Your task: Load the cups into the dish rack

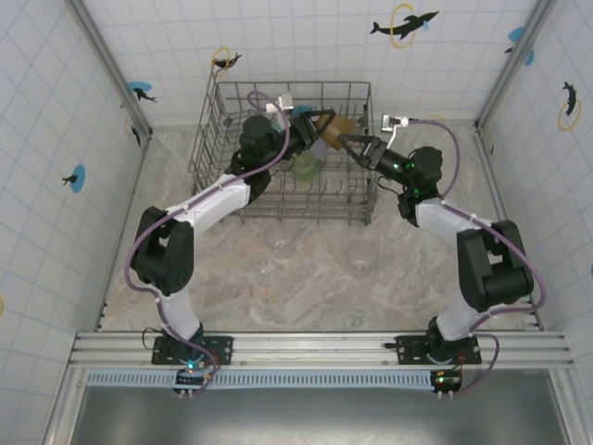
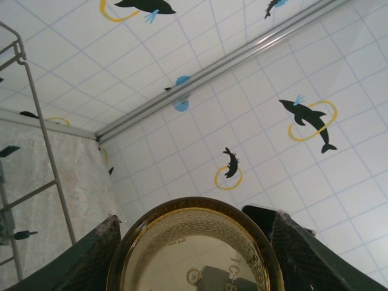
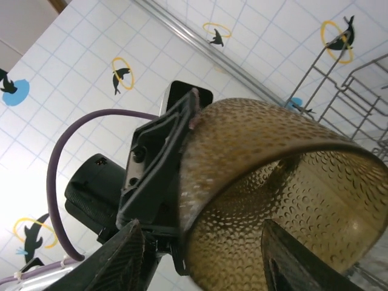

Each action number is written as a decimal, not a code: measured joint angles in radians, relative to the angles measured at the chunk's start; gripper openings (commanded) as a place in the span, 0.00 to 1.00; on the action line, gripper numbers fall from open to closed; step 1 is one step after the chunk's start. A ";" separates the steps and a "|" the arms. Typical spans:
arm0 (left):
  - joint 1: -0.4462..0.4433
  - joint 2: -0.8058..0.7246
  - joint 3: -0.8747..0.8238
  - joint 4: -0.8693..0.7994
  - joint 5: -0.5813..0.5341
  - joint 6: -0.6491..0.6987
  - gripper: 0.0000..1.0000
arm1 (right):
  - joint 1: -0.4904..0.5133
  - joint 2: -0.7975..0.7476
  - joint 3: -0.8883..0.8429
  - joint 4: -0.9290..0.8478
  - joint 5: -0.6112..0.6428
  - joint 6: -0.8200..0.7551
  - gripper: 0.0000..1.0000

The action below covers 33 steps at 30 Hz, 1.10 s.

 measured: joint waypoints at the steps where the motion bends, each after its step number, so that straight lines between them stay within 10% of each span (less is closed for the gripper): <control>1: 0.000 0.005 0.008 -0.014 -0.006 0.011 0.00 | -0.006 -0.028 -0.005 -0.056 0.003 -0.034 0.56; 33: -0.066 0.137 0.216 -0.280 -0.277 0.362 0.00 | -0.183 -0.445 -0.085 -1.085 0.229 -0.578 1.00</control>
